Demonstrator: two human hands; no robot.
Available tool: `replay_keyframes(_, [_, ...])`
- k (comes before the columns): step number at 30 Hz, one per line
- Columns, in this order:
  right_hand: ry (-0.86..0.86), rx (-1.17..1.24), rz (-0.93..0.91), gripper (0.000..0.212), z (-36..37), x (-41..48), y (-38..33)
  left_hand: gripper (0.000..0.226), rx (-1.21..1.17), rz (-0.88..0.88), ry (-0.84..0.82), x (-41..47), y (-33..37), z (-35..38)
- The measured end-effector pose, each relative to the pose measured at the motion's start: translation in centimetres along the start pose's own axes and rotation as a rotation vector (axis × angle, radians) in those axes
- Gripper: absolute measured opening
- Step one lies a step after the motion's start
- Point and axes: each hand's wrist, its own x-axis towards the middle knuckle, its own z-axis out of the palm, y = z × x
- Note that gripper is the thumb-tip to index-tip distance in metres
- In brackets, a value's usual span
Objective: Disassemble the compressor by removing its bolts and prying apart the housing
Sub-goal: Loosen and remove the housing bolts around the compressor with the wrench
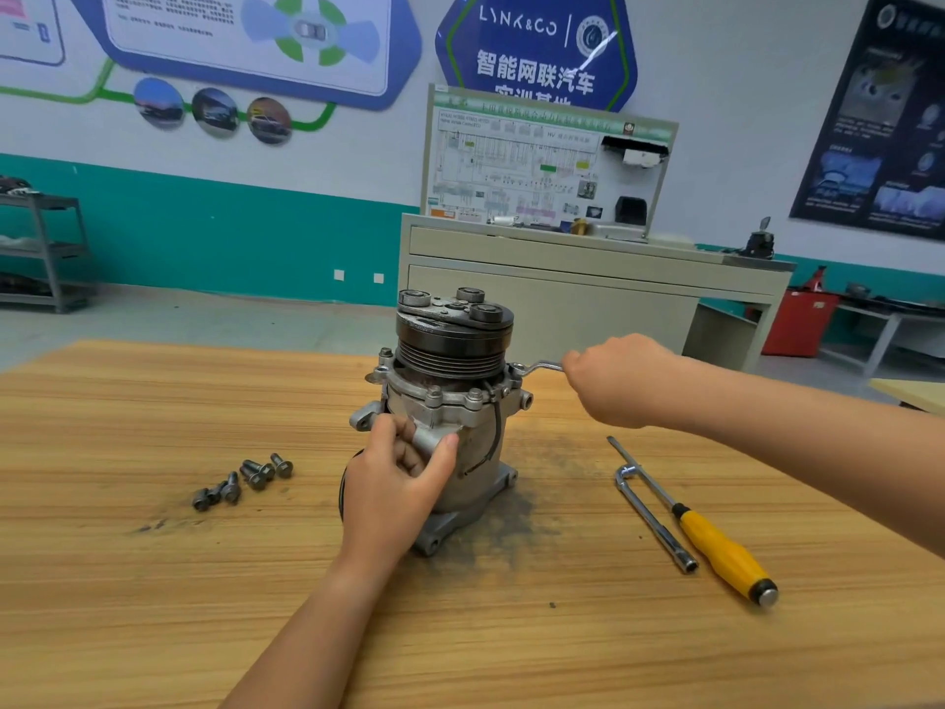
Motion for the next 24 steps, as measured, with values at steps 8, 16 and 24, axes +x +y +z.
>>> replay_keyframes(8, [0.152, -0.02, 0.058, 0.021, 1.8, 5.0, 0.6, 0.024, -0.008, 0.032, -0.009, 0.0, 0.2, -0.1])
replay_keyframes(16, [0.751, 0.226, -0.106, 0.029, 3.9, 9.0, -0.6, 0.035, -0.02, 0.017, 0.002, 0.1, 0.2, 0.0])
replay_keyframes(24, [0.636, 0.831, 0.235, 0.03, 4.6, 5.0, 1.3, 0.028, 0.018, 0.033, -0.008, 0.1, 0.0, 0.0])
